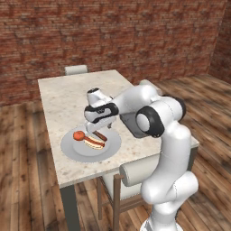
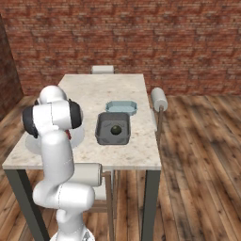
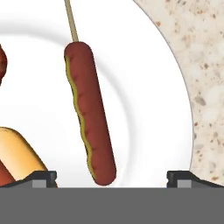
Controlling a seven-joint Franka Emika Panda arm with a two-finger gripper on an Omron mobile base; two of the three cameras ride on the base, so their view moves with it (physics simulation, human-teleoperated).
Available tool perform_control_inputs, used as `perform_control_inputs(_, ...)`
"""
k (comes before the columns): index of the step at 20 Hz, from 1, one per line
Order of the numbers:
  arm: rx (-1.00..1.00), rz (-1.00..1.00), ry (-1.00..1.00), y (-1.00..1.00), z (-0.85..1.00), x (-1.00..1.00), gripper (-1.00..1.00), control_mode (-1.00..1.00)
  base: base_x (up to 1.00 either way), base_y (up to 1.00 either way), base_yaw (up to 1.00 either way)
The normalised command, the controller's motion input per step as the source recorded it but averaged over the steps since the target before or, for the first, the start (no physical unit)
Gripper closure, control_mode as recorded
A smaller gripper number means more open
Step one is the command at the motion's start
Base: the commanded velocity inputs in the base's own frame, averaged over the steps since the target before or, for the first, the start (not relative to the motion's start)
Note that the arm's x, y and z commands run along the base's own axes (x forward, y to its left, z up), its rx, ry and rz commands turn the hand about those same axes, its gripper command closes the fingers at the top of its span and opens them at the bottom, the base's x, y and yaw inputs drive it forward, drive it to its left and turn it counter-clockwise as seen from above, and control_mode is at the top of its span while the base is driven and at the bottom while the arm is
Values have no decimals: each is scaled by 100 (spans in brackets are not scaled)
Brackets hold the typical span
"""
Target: Place one cooked food and one vegetable from the large plate to each tupperware container.
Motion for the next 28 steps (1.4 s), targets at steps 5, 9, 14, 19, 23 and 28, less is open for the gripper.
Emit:
perform_control_inputs(5,0,7,0,20,-9,3,-100,-100,0,0,0)
perform_control_inputs(9,0,6,0,9,-19,0,-100,-100,0,0,0)
perform_control_inputs(14,0,0,0,-15,-21,9,-100,-100,0,0,0)
perform_control_inputs(19,0,1,0,-6,-19,5,-100,-100,0,0,0)
perform_control_inputs(23,0,2,0,0,-19,0,-100,-100,0,0,0)
perform_control_inputs(28,1,2,0,0,-10,0,100,-100,0,0,0)
